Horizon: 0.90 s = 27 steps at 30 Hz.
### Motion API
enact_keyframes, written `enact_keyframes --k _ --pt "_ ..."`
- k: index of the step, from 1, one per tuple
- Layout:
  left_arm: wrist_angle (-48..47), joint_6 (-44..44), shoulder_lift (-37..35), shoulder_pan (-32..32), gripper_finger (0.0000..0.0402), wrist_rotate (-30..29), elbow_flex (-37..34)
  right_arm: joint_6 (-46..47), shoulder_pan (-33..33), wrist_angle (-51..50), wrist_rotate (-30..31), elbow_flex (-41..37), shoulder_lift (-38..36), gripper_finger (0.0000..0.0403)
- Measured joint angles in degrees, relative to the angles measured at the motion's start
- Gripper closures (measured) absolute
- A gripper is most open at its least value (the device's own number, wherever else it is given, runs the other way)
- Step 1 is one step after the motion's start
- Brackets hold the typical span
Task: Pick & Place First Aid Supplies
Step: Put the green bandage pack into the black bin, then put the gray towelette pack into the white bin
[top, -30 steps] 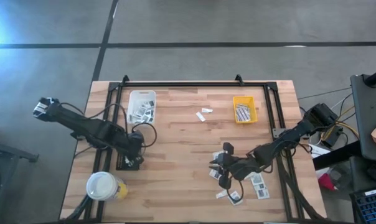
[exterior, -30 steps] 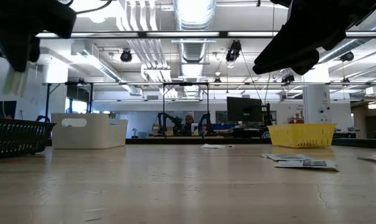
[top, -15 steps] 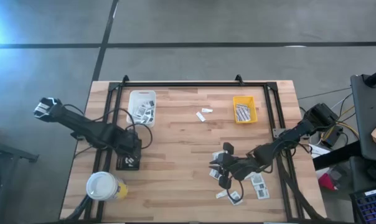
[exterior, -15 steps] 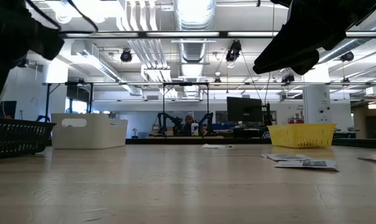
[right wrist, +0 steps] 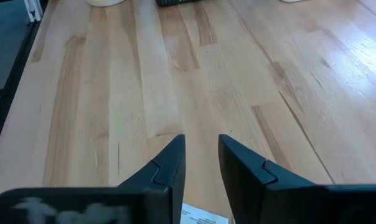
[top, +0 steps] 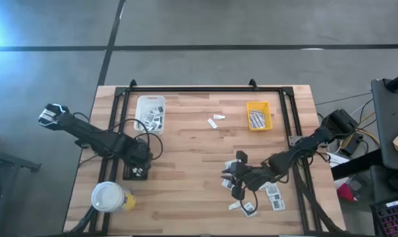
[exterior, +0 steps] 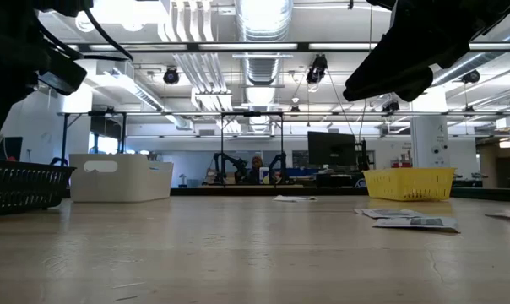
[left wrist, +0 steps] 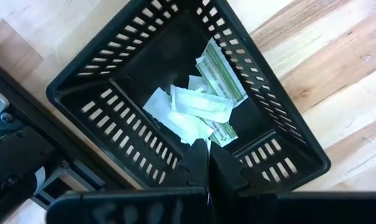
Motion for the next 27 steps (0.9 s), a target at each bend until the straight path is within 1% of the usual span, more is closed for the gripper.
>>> enact_keyframes --k 3,5,13,15,20,27 --pt "0.0 0.2 0.0 0.0 0.0397 0.0 0.0 0.0 0.0 0.0 0.0 -0.1 0.0 0.0304" --pt "0.0 1.4 0.0 0.0 0.0387 0.0 0.0 0.0 0.0 0.0 0.0 -0.2 0.0 0.0302" --pt "0.0 2.2 -0.1 0.5 0.0325 0.3 0.0 0.0 0.0 -0.4 0.0 -0.4 0.0 0.0300" --pt "-0.1 2.3 -0.3 1.1 0.0315 1.4 0.0 0.0 0.0 -0.4 0.0 -0.5 0.0 0.0303" --pt "-0.3 3.1 -1.6 2.7 0.0308 8.0 0.0 0.0 0.0 -0.4 0.0 -0.5 0.0 0.0309" --pt "-1.0 4.1 -3.0 4.2 0.0309 8.5 1.2 0.0 0.0 -0.4 0.0 -0.5 0.0 0.0303"
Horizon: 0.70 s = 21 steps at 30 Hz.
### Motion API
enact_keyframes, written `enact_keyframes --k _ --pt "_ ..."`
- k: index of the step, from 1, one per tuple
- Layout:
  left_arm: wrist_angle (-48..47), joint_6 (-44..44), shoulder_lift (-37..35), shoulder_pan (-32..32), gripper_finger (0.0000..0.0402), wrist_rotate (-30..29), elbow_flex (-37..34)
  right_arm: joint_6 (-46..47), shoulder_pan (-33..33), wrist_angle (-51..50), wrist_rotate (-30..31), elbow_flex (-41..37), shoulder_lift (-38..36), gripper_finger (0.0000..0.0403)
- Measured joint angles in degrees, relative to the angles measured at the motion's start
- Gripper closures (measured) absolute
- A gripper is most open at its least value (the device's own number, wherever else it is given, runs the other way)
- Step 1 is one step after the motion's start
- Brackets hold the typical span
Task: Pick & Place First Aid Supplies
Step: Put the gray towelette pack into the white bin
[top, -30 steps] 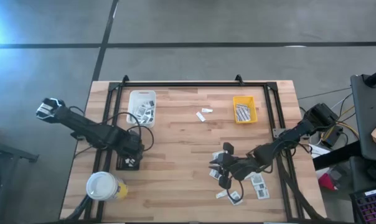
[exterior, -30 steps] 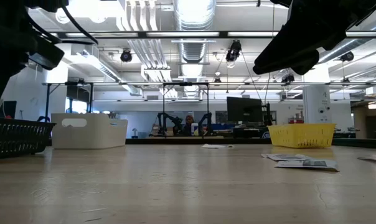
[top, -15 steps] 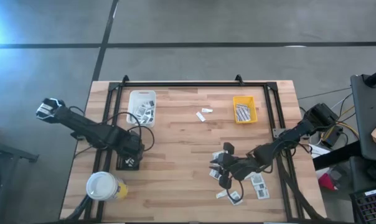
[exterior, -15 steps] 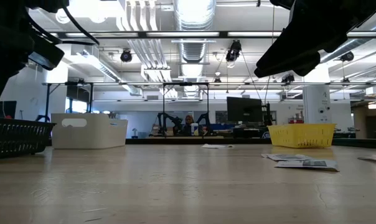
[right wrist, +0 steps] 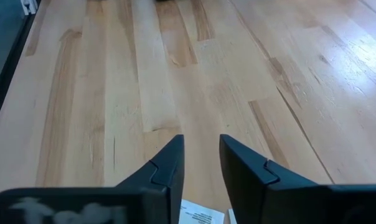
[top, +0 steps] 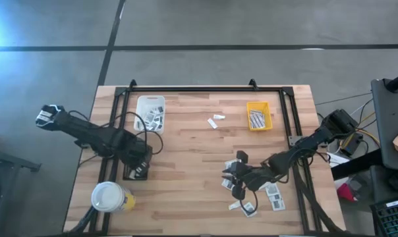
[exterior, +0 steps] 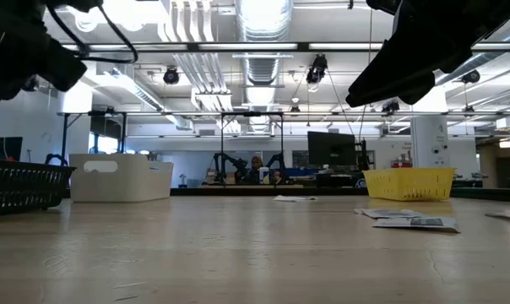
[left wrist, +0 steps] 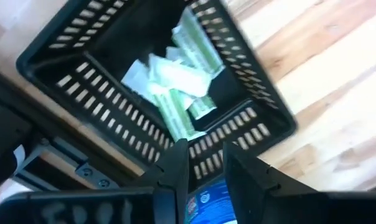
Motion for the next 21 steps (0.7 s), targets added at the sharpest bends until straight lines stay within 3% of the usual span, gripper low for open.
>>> enact_keyframes --k 8,13,21 --pt "4.9 5.8 0.0 0.1 0.0309 -7.1 4.0 0.0 0.0 -2.8 0.0 0.0 0.0 0.0300" --pt "19.8 14.2 0.0 0.1 0.0309 -13.5 3.8 0.0 0.0 -4.4 -0.1 0.0 0.0 0.0312" --pt "40.7 27.7 3.2 0.1 0.0309 -17.1 3.7 0.1 0.0 -6.4 -1.6 0.0 -0.6 0.0333"
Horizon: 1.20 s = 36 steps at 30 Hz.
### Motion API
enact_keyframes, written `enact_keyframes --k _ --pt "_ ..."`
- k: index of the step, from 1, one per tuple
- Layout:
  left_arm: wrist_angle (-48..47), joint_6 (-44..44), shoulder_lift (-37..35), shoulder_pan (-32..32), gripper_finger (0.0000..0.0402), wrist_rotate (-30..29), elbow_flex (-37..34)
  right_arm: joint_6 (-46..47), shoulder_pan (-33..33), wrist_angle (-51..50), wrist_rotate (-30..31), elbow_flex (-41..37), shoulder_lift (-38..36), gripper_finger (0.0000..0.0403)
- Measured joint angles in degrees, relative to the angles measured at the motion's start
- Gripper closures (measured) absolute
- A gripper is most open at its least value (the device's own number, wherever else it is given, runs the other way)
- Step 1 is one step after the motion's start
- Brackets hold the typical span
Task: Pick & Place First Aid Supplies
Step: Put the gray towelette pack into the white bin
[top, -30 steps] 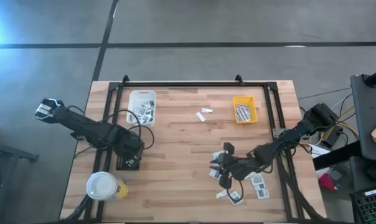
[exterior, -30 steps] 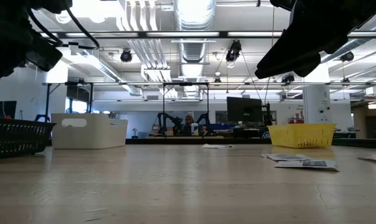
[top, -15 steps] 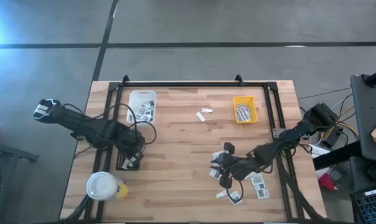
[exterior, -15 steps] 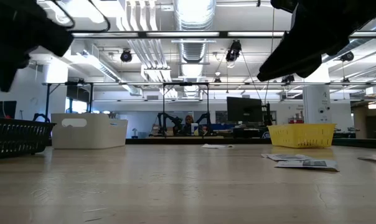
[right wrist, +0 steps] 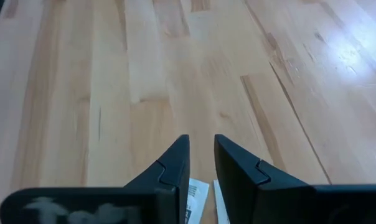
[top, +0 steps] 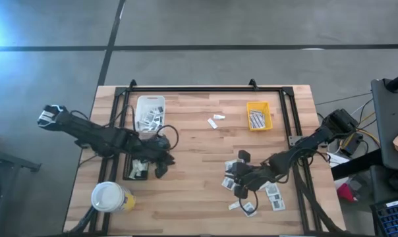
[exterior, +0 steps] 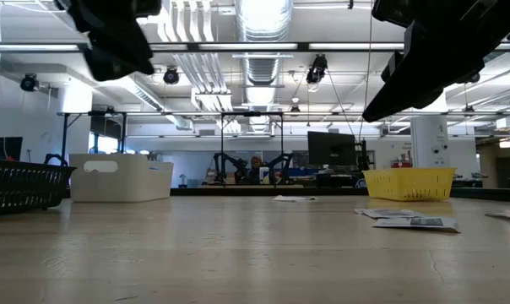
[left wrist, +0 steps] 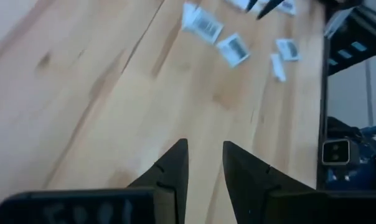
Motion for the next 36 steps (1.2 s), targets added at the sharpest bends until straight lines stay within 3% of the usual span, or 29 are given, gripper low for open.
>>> enact_keyframes --k 12,22,30,36 --pt "20.9 15.5 15.3 0.0 0.0309 -1.9 0.0 5.8 0.0 -6.4 0.0 0.0 -1.3 0.0352" --pt "34.4 16.5 26.7 0.0 0.0309 -4.0 0.0 9.0 -0.5 -6.9 -2.8 -0.1 2.3 0.0391" --pt "43.2 15.2 31.1 -0.5 0.0309 -7.2 0.0 10.4 -3.4 -7.0 -3.4 -0.1 6.4 0.0394" --pt "43.7 15.1 32.2 -0.5 0.0309 -7.2 0.0 12.7 -4.1 -6.8 -4.8 -0.1 8.4 0.0394"
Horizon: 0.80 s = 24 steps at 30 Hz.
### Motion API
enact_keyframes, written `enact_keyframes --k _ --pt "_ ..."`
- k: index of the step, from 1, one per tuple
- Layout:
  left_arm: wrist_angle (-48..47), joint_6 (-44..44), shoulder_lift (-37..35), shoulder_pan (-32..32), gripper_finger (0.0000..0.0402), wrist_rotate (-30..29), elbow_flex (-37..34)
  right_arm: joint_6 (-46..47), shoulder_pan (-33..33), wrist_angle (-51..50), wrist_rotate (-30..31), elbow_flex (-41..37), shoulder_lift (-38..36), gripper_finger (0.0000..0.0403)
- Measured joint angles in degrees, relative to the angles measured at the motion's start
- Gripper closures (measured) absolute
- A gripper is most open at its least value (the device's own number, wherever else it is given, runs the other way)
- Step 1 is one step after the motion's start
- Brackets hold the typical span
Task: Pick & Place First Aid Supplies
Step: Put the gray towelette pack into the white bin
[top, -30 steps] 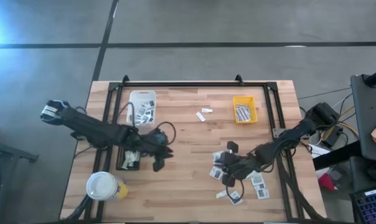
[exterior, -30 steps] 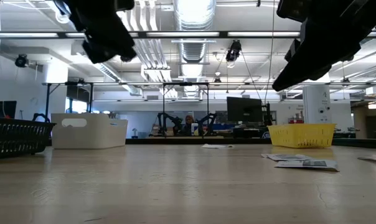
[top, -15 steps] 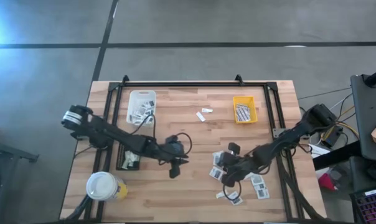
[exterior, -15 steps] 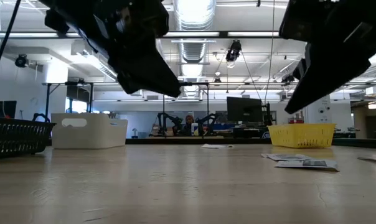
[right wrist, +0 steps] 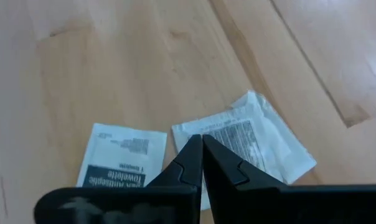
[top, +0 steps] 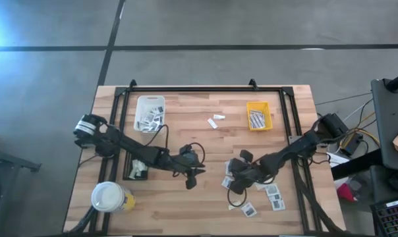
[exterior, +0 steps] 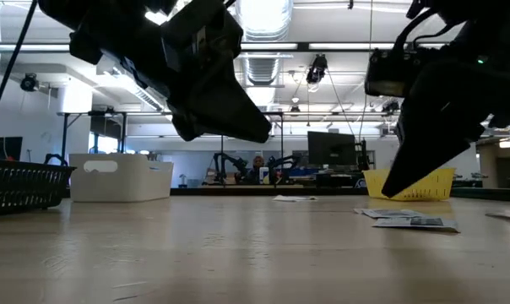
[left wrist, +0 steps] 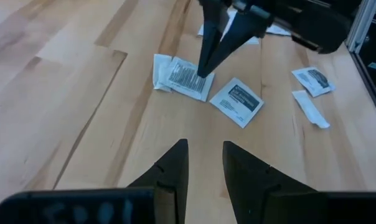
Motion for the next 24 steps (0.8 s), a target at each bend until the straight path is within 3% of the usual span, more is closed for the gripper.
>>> enact_keyframes --k 14,24 --pt "0.1 -0.5 0.0 0.0 0.0309 0.1 0.0 5.6 -1.2 1.7 -0.3 1.0 5.5 0.0394" --pt "0.0 -0.5 0.0 0.0 0.0309 0.1 0.0 2.2 -4.2 2.9 0.5 8.7 12.8 0.0394"
